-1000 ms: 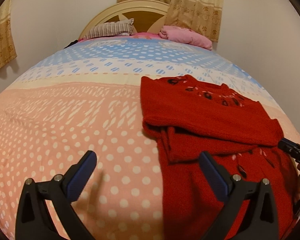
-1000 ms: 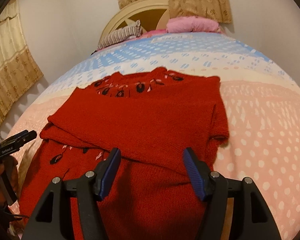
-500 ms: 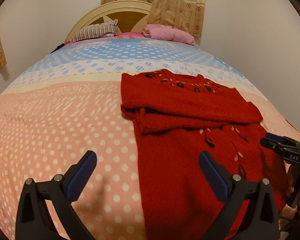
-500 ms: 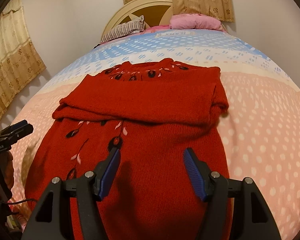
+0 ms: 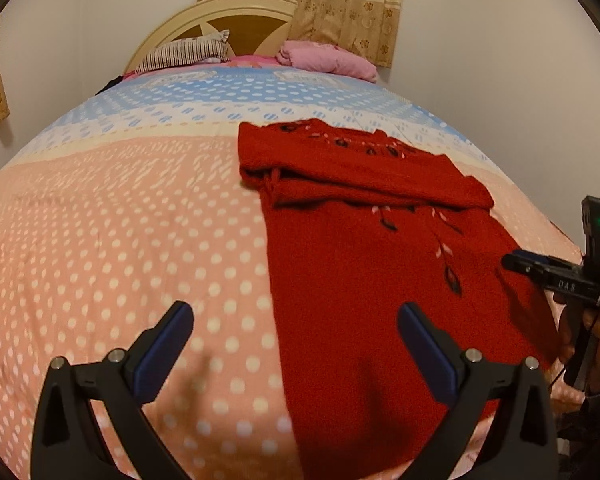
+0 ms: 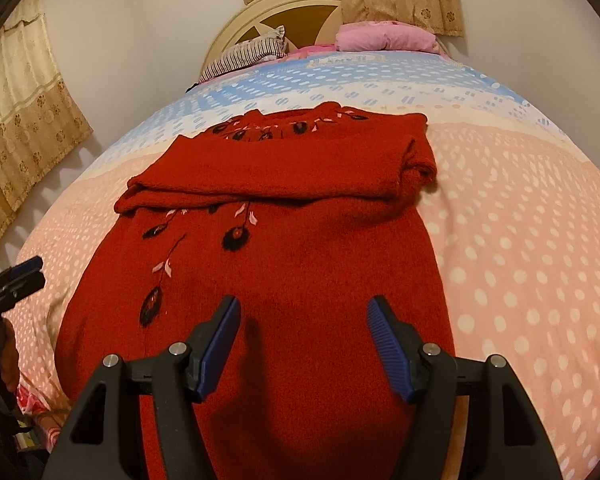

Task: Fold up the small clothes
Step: 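Move both tools down to the hem of the red cardigan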

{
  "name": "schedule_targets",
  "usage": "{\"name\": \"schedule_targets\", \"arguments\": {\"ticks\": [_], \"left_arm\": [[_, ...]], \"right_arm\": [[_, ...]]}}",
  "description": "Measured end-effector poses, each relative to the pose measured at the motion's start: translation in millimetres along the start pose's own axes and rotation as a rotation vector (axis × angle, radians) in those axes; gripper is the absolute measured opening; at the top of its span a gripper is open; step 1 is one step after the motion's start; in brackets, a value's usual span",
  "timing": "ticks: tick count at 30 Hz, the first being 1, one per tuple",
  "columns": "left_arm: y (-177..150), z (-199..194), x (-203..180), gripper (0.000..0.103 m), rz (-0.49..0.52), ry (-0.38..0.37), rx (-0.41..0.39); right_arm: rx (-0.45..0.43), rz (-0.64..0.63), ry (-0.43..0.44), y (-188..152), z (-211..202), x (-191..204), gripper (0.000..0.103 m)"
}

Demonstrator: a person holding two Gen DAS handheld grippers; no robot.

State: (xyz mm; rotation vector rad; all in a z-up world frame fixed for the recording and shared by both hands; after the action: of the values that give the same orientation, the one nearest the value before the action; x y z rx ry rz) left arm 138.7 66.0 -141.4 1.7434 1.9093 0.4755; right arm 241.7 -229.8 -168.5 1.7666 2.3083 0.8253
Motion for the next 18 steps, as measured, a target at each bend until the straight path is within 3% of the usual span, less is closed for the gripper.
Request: {"name": "schedule_targets", "arguments": {"ticks": [9, 15, 18], "left_arm": [[-37.1, -6.2, -5.3, 0.102, -0.025, -0.079, 0.053], [-58.0, -4.6, -6.5, 0.086, -0.077, -0.189, 0.137], [-67.7, -4.5, -3.9, 0.085, -0.116, -0.237, 0.172]], "right_arm": [[0.014, -0.028, -0.028, -23.4, -7.7, 0.6, 0.067], [0.017, -0.035, -0.032, -33.2, -13.6, 0.1, 0.068], [0.015, -0.036, -0.036, -37.1, -15.4, -0.7, 0.068]]}}
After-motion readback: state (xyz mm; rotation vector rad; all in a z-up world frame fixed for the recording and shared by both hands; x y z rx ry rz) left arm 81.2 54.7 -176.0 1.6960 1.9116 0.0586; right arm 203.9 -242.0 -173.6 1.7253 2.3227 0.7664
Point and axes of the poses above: each gripper's, at about its wrist camera, not at the fingertips, and z roughly the way its jaws point, x to its left, y to its top, the point moved 4 cm from there along z, roughly the way its jaws point, and after that the axes turned 10 degrees about x, right-handed, at the moved point
